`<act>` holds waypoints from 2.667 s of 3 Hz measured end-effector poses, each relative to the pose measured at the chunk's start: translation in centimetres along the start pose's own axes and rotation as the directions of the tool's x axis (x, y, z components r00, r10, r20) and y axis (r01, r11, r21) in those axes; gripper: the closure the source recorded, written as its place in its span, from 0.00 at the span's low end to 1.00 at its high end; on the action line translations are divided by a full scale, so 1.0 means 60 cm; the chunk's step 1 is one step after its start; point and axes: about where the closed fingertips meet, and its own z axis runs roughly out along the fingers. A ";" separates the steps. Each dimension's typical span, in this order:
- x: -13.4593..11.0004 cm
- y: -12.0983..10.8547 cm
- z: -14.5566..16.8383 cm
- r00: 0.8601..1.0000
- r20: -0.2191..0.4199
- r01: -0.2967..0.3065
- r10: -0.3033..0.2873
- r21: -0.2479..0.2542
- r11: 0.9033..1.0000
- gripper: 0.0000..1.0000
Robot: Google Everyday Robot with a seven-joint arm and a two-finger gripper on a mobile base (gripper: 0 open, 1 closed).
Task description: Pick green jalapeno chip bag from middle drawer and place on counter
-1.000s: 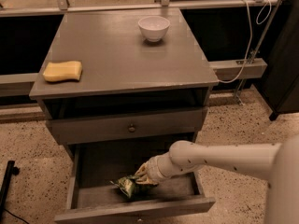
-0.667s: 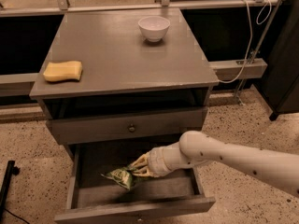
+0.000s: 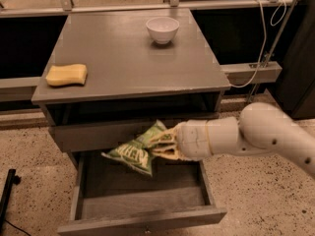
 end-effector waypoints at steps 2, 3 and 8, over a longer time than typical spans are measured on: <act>-0.027 -0.166 -0.128 0.991 -0.125 0.067 -0.050 0.133 0.989 1.00; 0.004 -0.261 -0.117 0.988 -0.150 -0.001 0.031 0.197 0.980 1.00; 0.116 -0.376 0.012 0.967 -0.141 -0.173 0.214 0.259 0.950 0.28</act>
Offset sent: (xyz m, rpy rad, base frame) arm 0.1265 -0.0596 0.1554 -0.0068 -0.0950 -0.3172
